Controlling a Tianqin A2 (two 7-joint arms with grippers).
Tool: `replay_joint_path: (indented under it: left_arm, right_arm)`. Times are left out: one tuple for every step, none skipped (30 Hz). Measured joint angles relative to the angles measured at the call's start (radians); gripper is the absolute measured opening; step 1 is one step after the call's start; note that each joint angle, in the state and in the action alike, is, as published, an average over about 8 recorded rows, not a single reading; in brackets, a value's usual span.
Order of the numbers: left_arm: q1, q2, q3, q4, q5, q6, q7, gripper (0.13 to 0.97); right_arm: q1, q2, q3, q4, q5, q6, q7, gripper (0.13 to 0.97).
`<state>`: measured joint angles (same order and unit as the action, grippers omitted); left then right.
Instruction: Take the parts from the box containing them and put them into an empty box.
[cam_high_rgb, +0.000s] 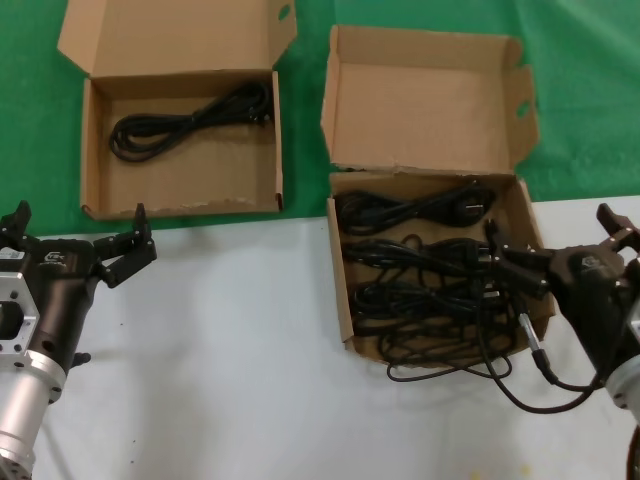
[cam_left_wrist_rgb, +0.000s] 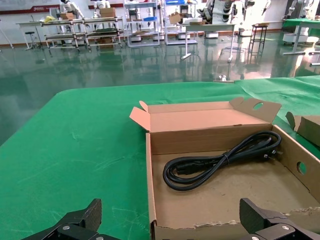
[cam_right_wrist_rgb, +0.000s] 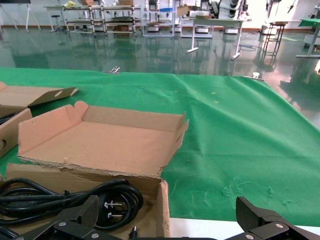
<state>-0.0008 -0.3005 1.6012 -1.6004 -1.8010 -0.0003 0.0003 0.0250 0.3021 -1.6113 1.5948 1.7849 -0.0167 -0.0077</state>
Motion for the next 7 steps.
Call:
replay_joint_path:
  left_arm:
    - [0.000,0.000,0.000,0.000,0.000,0.000,0.000,0.966]
    - [0.000,0.000,0.000,0.000,0.000,0.000,0.000,0.966]
    - [0.000,0.000,0.000,0.000,0.000,0.000,0.000,0.966]
    - [0.000,0.000,0.000,0.000,0.000,0.000,0.000,0.966]
    - [0.000,0.000,0.000,0.000,0.000,0.000,0.000,0.966]
    - [0.000,0.000,0.000,0.000,0.000,0.000,0.000,0.966]
    - [0.000,0.000,0.000,0.000,0.000,0.000,0.000,0.966]
  right_arm:
    - [0.000,0.000,0.000,0.000,0.000,0.000,0.000,0.966]
    - [0.000,0.000,0.000,0.000,0.000,0.000,0.000,0.966]
    - [0.000,0.000,0.000,0.000,0.000,0.000,0.000,0.966]
    - [0.000,0.000,0.000,0.000,0.000,0.000,0.000,0.966]
    - [0.000,0.000,0.000,0.000,0.000,0.000,0.000,0.966]
    - [0.000,0.000,0.000,0.000,0.000,0.000,0.000,0.966]
    - [0.000,0.000,0.000,0.000,0.000,0.000,0.000,0.966]
